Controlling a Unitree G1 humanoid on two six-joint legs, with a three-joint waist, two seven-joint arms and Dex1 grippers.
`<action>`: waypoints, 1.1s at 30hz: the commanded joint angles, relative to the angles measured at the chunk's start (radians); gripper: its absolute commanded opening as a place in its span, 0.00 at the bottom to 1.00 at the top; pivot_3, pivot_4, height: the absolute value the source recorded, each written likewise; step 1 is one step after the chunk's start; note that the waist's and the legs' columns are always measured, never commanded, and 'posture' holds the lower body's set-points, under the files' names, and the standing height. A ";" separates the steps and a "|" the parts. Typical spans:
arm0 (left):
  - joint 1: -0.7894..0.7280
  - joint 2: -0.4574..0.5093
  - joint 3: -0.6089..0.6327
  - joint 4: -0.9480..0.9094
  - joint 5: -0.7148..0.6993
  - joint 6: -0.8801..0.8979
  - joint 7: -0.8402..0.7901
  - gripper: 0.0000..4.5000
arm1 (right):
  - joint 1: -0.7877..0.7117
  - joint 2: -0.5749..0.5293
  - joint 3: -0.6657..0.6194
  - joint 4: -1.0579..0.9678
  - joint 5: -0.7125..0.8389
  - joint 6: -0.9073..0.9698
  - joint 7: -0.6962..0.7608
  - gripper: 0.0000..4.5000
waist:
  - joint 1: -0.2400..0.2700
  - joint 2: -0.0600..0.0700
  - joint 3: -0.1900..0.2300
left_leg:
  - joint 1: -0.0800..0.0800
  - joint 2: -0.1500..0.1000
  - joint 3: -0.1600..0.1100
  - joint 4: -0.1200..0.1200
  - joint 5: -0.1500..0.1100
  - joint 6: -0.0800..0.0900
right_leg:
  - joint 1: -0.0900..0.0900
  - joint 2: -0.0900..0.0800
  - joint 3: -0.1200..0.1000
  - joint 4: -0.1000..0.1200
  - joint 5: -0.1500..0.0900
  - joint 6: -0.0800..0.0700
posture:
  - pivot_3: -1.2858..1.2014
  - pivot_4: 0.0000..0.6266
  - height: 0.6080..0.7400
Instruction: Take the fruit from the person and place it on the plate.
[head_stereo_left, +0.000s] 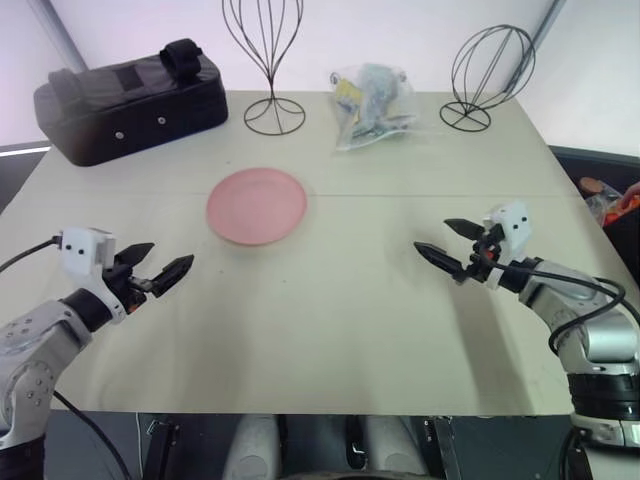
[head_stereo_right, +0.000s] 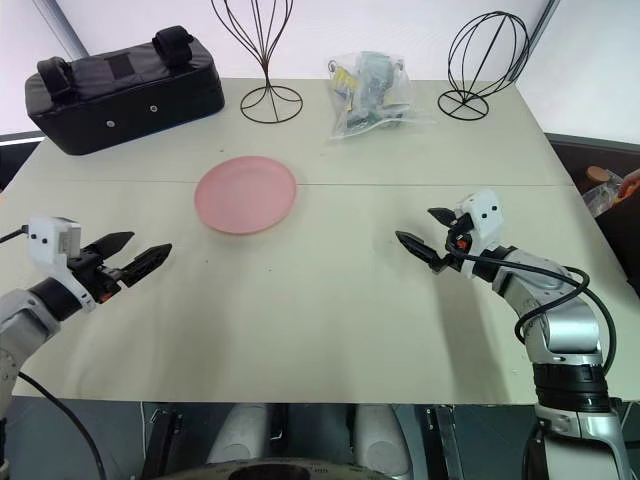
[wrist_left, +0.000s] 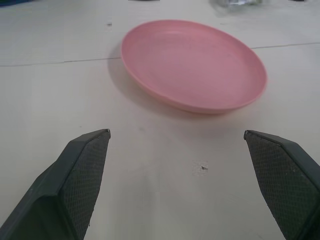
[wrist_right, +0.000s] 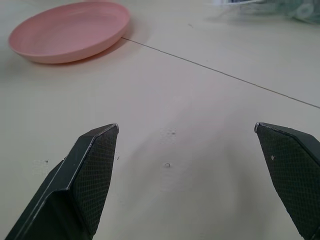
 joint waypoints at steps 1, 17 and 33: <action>-0.010 0.012 0.026 -0.037 -0.013 -0.006 -0.003 1.00 | -0.015 0.000 -0.008 -0.024 0.001 -0.016 0.003 0.99 | 0.000 0.000 0.000 | 0.000 0.000 0.000 0.000 0.000 0.000 | 0.000 0.000 0.000 0.000 0.000 0.000 | 0.52 0.24 1.00; -0.008 0.004 0.013 -0.038 -0.014 -0.011 -0.006 1.00 | 0.000 0.002 -0.010 -0.023 -0.006 -0.022 0.003 0.99 | -0.001 0.000 0.000 | 0.000 0.000 0.000 0.000 0.000 0.000 | 0.000 0.000 0.000 0.000 0.000 0.000 | 0.52 0.24 1.00; -0.022 0.001 0.002 -0.026 -0.002 -0.020 -0.010 1.00 | -0.004 0.010 -0.005 -0.021 -0.014 -0.027 0.001 0.99 | -0.001 0.000 0.000 | 0.000 0.000 0.000 0.000 0.000 0.000 | 0.000 0.000 0.000 0.000 0.000 0.000 | 0.52 0.24 1.00</action>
